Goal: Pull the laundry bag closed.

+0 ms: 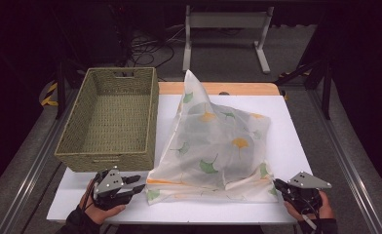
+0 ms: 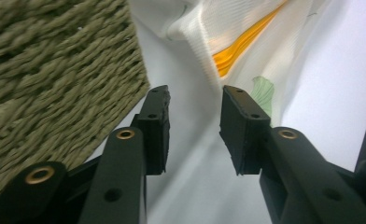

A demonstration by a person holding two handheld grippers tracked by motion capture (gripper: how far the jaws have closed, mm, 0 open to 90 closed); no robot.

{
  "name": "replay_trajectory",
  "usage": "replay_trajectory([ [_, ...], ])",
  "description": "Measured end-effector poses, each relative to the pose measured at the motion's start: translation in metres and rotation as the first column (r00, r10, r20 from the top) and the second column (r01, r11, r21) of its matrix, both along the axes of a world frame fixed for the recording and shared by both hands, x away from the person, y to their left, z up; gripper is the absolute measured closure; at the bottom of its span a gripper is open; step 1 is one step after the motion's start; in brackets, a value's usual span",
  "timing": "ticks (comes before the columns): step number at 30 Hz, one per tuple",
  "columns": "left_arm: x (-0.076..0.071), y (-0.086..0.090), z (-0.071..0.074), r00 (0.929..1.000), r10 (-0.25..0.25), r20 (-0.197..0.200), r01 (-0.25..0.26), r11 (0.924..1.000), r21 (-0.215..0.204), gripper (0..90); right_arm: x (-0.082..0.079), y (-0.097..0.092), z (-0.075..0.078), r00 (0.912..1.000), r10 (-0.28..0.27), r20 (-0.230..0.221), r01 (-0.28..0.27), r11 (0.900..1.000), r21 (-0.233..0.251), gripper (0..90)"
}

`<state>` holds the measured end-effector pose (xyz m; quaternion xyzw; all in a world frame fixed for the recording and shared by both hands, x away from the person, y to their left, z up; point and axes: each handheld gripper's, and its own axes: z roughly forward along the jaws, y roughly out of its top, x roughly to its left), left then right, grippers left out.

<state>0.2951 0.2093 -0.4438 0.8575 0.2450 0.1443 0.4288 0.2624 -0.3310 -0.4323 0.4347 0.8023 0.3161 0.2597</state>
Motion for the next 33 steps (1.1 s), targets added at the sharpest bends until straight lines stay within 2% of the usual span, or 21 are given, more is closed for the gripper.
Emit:
replay_trajectory([
  [5,-0.002,0.006,0.002,0.9994,0.027,0.023,-0.028,0.9996,0.002,53.7,-0.001,0.002,0.004,0.9990,0.012,0.043,-0.013,0.9997,0.021,79.2],
  [8,-0.002,0.012,0.002,0.9976,0.065,0.025,-0.065,0.9979,0.002,46.8,0.001,0.004,0.007,0.9976,0.017,0.067,-0.020,0.9994,0.030,74.9],
  [11,-0.004,0.018,0.001,0.9962,0.084,0.022,-0.084,0.9964,-0.008,44.1,0.003,0.005,0.008,0.9956,0.021,0.091,-0.024,0.9990,0.037,69.8],
  [14,-0.004,0.020,0.000,0.9945,0.101,0.028,-0.101,0.9949,0.002,40.8,0.006,0.006,0.008,0.9941,0.025,0.105,-0.030,0.9984,0.047,66.0],
  [18,-0.002,0.026,-0.003,0.9878,0.152,0.032,-0.153,0.9881,0.017,32.9,0.010,0.008,0.009,0.9903,0.026,0.136,-0.034,0.9978,0.057,56.6],
  [20,0.000,0.028,-0.006,0.9841,0.176,0.020,-0.177,0.9842,0.013,28.3,0.011,0.008,0.008,0.9888,0.023,0.147,-0.033,0.9974,0.064,53.0],
  [23,0.001,0.028,-0.007,0.9812,0.191,0.026,-0.192,0.9810,0.027,25.6,0.012,0.007,0.008,0.9883,0.015,0.152,-0.025,0.9974,0.067,50.5],
  [25,0.001,0.030,-0.008,0.9780,0.207,0.028,-0.208,0.9779,0.023,21.1,0.013,0.006,0.007,0.9879,0.001,0.155,-0.012,0.9975,0.070,42.4],
  [27,0.001,0.032,-0.008,0.9777,0.209,0.024,-0.209,0.9777,0.016,18.5,0.015,0.006,0.005,0.9881,-0.015,0.153,0.005,0.9975,0.071,37.8],
  [33,0.004,0.032,-0.011,0.9764,0.216,0.009,-0.216,0.9762,0.021,11.8,0.018,0.006,0.001,0.9900,-0.014,0.140,0.004,0.9973,0.074,26.5],
])
